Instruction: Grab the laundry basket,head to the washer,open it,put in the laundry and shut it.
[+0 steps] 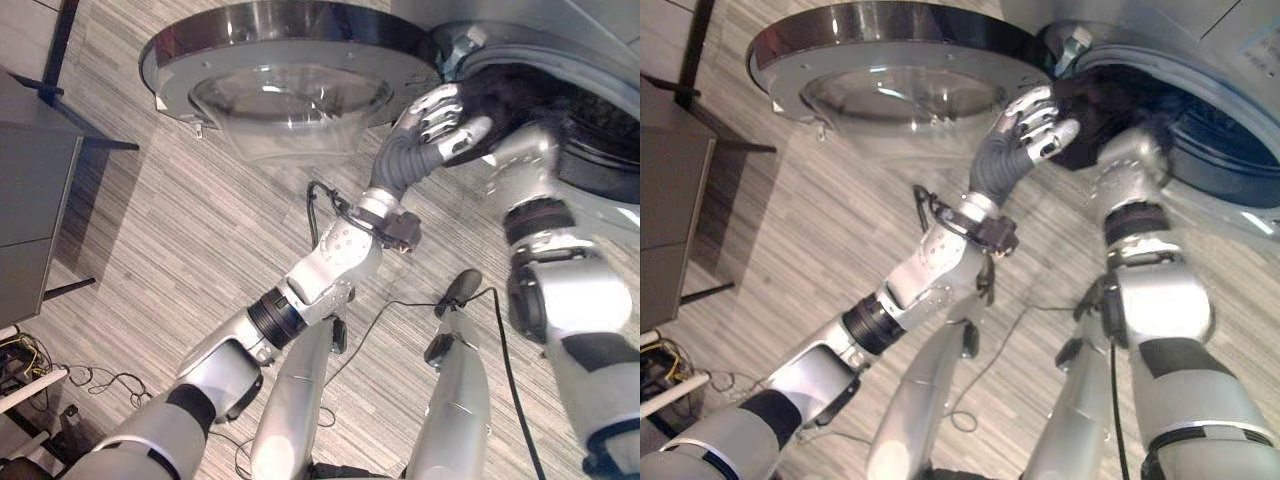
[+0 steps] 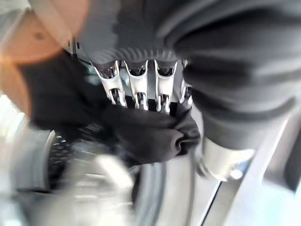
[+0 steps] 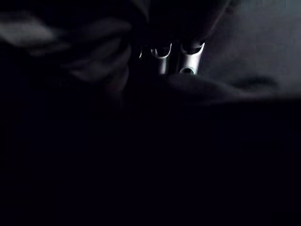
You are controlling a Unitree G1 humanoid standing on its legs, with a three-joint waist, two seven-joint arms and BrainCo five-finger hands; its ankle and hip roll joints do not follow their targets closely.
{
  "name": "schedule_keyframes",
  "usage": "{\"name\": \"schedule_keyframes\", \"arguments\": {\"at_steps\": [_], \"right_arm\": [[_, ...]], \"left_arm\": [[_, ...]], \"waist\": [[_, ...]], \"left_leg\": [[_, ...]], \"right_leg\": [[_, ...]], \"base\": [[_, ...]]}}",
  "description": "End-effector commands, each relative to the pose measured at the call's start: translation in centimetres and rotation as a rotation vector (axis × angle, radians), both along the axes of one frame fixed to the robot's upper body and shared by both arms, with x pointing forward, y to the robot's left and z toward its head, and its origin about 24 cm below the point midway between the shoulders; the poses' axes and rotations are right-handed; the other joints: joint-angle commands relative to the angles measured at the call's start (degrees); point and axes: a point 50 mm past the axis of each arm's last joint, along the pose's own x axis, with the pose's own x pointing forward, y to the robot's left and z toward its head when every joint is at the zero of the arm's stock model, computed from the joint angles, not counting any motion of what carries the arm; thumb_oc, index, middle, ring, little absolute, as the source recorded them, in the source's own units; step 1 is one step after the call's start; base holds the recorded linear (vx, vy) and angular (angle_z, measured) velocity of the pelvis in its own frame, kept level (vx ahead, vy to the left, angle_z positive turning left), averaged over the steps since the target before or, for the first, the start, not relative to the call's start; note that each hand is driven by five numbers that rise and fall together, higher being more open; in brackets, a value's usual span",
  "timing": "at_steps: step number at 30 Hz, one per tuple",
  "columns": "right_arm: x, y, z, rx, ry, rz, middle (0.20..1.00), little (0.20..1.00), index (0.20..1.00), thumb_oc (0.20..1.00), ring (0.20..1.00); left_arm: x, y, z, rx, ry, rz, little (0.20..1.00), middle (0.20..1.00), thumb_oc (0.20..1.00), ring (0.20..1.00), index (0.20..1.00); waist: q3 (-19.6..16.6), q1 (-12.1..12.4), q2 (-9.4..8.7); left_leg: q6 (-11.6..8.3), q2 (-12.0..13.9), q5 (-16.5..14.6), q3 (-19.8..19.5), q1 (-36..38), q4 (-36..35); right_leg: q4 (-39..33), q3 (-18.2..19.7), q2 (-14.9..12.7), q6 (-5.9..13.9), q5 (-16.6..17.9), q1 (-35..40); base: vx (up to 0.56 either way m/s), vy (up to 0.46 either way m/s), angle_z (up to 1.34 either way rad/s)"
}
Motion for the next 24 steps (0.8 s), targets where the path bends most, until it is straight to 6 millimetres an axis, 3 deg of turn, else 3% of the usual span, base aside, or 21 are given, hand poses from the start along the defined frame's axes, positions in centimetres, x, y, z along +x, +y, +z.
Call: {"name": "schedule_keyframes", "arguments": {"at_steps": [1, 7, 8, 11, 12, 15, 16, 18, 19, 21, 24], "right_arm": [[-2.7, -2.4, 4.7, -0.075, -0.174, -0.122, 0.200, 0.200, 0.200, 0.200, 0.200], [-5.2, -6.3, 6.6, -0.214, -0.159, -0.215, 0.200, 0.200, 0.200, 0.200, 0.200], [-5.6, -7.0, 7.0, -0.278, -0.135, -0.213, 0.200, 0.200, 0.200, 0.200, 0.200], [-5.5, -7.8, 6.8, -0.340, -0.053, -0.214, 0.200, 0.200, 0.200, 0.200, 0.200], [-5.4, -9.0, 6.2, -0.400, 0.068, -0.221, 0.200, 0.200, 0.200, 0.200, 0.200], [-5.5, -10.0, 5.6, -0.423, 0.167, -0.208, 0.200, 0.200, 0.200, 0.200, 0.200], [-5.8, -10.7, 5.8, -0.434, 0.213, -0.190, 0.200, 0.200, 0.200, 0.200, 0.200], [-6.1, -10.9, 6.2, -0.439, 0.225, -0.196, 0.200, 0.200, 0.200, 0.200, 0.200], [-6.3, -11.0, 6.7, -0.419, 0.203, -0.193, 0.200, 0.200, 0.200, 0.200, 0.200], [-8.5, -11.5, 10.4, -0.354, 0.024, -0.221, 0.200, 0.200, 0.200, 0.200, 0.200], [-12.3, -11.2, 15.5, -0.433, -0.157, -0.350, 0.200, 0.200, 0.200, 0.200, 0.200]], "left_arm": [[-1.6, 1.1, -2.3, 0.127, -0.043, -0.058, 1.000, 1.000, 1.000, 1.000, 1.000], [-2.4, 7.3, -6.6, 0.471, -0.044, -0.033, 1.000, 1.000, 1.000, 1.000, 1.000], [-3.0, 9.8, -7.9, 0.517, 0.010, -0.025, 1.000, 1.000, 1.000, 1.000, 1.000], [-4.0, 11.6, -8.5, 0.546, 0.038, -0.033, 1.000, 1.000, 1.000, 1.000, 1.000], [-4.6, 13.7, -9.1, 0.570, 0.076, -0.002, 1.000, 1.000, 1.000, 1.000, 1.000], [-5.5, 15.4, -9.5, 0.562, 0.116, 0.023, 1.000, 1.000, 1.000, 1.000, 1.000], [-6.2, 17.0, -9.8, 0.549, 0.161, 0.064, 1.000, 1.000, 1.000, 1.000, 1.000], [-6.6, 17.8, -9.7, 0.545, 0.165, 0.094, 1.000, 1.000, 1.000, 1.000, 1.000], [-6.9, 18.2, -9.7, 0.534, 0.170, 0.120, 1.000, 1.000, 1.000, 1.000, 1.000], [-7.4, 19.8, -10.2, 0.475, 0.222, 0.213, 1.000, 1.000, 1.000, 1.000, 1.000], [-8.1, 21.6, -11.0, 0.388, 0.294, 0.314, 1.000, 1.000, 1.000, 1.000, 1.000]], "waist": [[-6.23, 0.38, 4.68], [-6.92, 1.94, 6.14], [-7.28, 2.23, 5.95], [-7.57, 2.62, 5.68], [-7.61, 3.40, 5.26], [-7.60, 3.99, 4.93], [-7.39, 4.26, 4.69], [-7.25, 4.42, 4.66], [-7.06, 4.57, 4.63], [-7.01, 4.99, 4.41], [-7.27, 5.56, 4.26]], "left_leg": [[-5.38, 1.82, -8.48, -2.62, -3.60, 5.67], [-5.32, 2.01, -8.97, -2.16, -4.34, 6.60], [-5.29, 2.21, -9.01, -1.88, -4.51, 6.84], [-5.19, 2.36, -8.86, -1.62, -4.91, 6.89], [-5.11, 2.58, -8.62, -1.27, -5.30, 6.70], [-5.01, 2.88, -8.30, -1.23, -6.08, 6.75], [-4.98, 3.11, -8.04, -1.34, -6.67, 6.65], [-5.01, 3.15, -7.88, -1.35, -6.96, 6.43], [-5.05, 3.18, -7.70, -1.52, -7.31, 6.20], [-5.38, 3.13, -7.16, -2.31, -8.81, 5.51], [-5.63, 2.93, -6.78, -3.12, -10.58, 4.90]], "right_leg": [[5.02, 4.57, -2.34, 4.24, -4.84, 0.26], [6.62, 5.33, -2.59, 4.36, -5.65, -1.16], [7.07, 5.42, -2.72, 4.50, -5.69, -1.73], [7.12, 5.31, -2.74, 4.72, -5.42, -2.31], [7.03, 4.73, -2.99, 4.98, -5.13, -2.68], [7.18, 4.57, -3.16, 5.05, -4.82, -3.25], [7.34, 4.17, -3.20, 5.08, -4.75, -3.87], [7.28, 3.90, -3.25, 5.10, -4.76, -4.12], [7.12, 3.70, -3.12, 5.09, -4.86, -4.23], [6.86, 3.46, -2.93, 5.02, -5.11, -5.49], [7.03, 3.65, -2.36, 4.64, -5.88, -7.52]], "base": [[0.00, 0.000, 0.00], [0.03, 0.047, 0.00], [0.03, 0.045, -0.05], [0.01, 0.025, -0.05], [0.00, 0.002, -0.06], [0.00, -0.004, -0.04], [0.00, 0.000, 0.00], [0.00, 0.000, 0.00], [0.02, -0.030, -0.01], [0.03, -0.049, 0.02], [0.02, -0.027, 0.06]]}}
